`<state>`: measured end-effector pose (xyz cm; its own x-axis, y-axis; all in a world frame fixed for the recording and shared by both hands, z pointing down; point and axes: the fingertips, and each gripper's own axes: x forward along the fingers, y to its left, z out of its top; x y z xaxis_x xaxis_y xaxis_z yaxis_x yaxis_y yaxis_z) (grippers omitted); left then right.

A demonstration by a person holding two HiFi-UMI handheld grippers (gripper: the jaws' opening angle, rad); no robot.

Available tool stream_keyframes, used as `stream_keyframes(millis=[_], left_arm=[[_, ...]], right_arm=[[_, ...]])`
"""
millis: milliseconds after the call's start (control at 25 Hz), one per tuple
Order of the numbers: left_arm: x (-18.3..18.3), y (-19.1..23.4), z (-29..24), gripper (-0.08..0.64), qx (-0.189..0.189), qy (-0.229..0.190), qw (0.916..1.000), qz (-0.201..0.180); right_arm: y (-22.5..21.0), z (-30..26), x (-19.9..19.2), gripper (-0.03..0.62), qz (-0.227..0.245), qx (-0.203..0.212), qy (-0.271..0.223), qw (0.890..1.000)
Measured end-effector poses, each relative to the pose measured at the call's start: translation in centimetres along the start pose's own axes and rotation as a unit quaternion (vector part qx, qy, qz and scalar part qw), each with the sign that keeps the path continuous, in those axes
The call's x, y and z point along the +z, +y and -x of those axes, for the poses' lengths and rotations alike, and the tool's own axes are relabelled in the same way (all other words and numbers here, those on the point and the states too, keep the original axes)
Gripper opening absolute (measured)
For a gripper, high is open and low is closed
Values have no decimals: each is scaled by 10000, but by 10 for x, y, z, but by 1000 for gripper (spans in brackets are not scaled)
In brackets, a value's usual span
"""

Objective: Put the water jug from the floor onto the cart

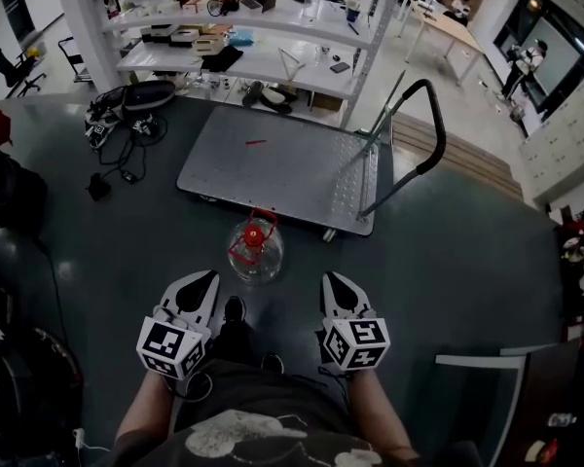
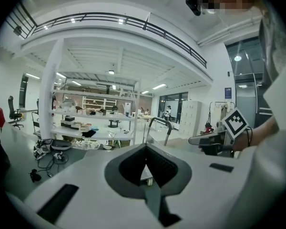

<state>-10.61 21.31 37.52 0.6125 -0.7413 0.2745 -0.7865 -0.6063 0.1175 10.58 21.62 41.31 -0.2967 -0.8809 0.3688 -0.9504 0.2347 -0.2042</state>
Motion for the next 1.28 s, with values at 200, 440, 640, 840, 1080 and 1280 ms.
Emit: stream_keyframes(millis=[200, 440, 640, 840, 1080, 1280], left_arm=[[14, 45, -40, 5, -260, 47, 9996, -20], [25, 100, -87, 5, -561, 136, 9983, -46], [17, 133, -115, 5, -731, 290, 9969, 92], [3, 161, -141, 5, -825, 445, 9955, 146], [-6, 178, -167, 5, -1009, 644, 9927, 126], [-20, 181, -189, 5, -957, 781, 9923, 135]], right_arm=[[-3, -54, 24, -9, -39, -243, -58, 9997], [10, -127, 56, -8, 105, -295, -87, 9995], [8, -156, 56, -8, 255, -503, 122, 9983], [1, -182, 52, -8, 348, -677, 215, 9969], [-15, -205, 50, -8, 544, -1013, 194, 9932], [-29, -238, 29, -8, 482, -757, 449, 9950]])
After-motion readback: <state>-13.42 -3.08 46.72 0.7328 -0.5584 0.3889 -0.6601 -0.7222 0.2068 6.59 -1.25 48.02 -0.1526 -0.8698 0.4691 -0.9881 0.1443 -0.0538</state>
